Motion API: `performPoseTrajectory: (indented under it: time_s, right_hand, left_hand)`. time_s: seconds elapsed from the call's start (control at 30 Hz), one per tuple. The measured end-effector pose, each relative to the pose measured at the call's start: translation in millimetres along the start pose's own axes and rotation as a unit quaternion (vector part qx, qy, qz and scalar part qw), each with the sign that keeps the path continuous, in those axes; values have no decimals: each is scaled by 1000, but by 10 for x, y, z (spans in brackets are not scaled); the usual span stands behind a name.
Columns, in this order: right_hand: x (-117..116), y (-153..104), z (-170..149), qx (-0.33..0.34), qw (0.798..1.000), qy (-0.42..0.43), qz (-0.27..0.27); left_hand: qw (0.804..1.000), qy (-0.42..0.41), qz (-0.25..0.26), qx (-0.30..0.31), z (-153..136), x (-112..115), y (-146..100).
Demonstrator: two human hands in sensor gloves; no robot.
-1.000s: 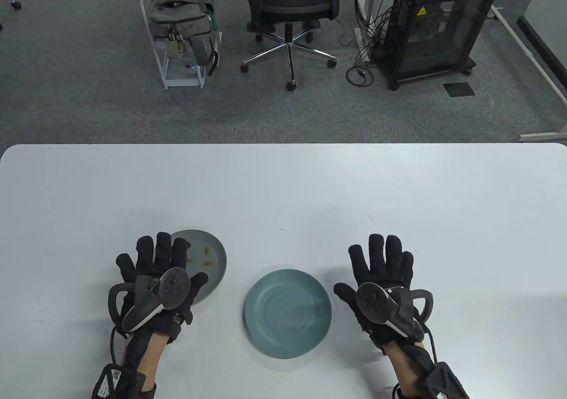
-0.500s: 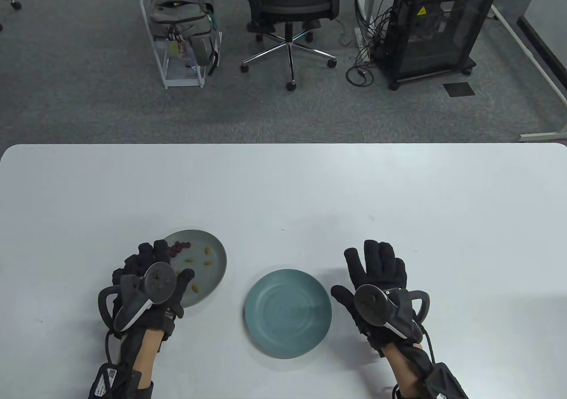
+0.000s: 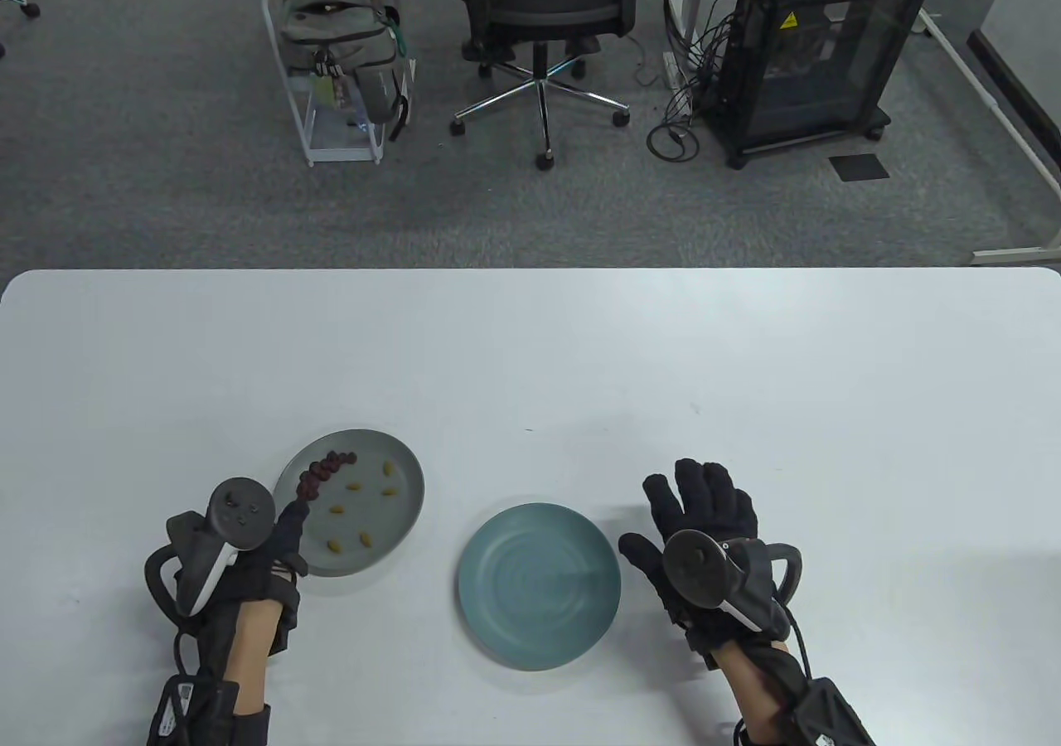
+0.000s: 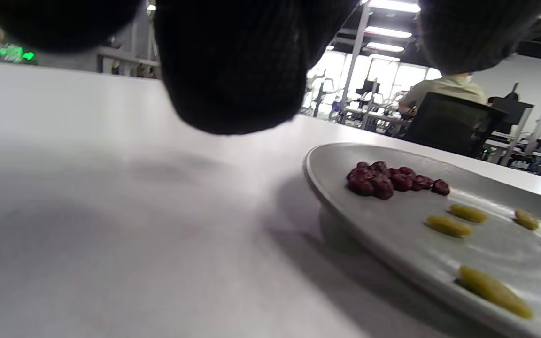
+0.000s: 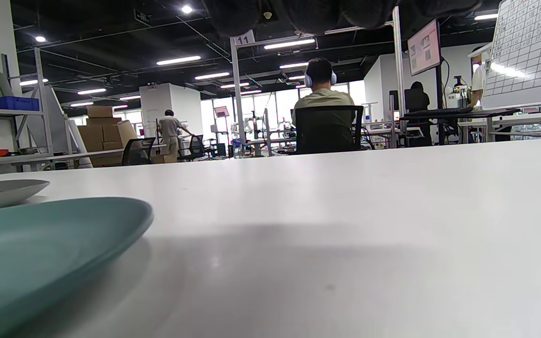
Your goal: Pick raisins with hand pinch into plate
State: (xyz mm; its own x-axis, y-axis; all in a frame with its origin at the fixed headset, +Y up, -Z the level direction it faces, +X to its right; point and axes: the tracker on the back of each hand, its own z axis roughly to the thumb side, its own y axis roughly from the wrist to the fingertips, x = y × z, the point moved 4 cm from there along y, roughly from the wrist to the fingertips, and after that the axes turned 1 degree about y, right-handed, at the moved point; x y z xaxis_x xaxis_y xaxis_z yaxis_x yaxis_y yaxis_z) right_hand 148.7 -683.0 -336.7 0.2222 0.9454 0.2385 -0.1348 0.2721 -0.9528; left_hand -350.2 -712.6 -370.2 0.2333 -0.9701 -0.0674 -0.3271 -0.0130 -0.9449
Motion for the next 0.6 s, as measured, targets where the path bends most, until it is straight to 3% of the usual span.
performPoseTrajectory:
  time_s: [0.3, 0.6]
  right_hand:
    - [-10, 4, -6, -2, 1000, 5, 5]
    - [-73, 18, -17, -7, 1000, 5, 28]
  left_hand:
    - [994, -39, -79, -57, -237, 276, 134]
    - [986, -89, -110, -86, -342, 434, 211]
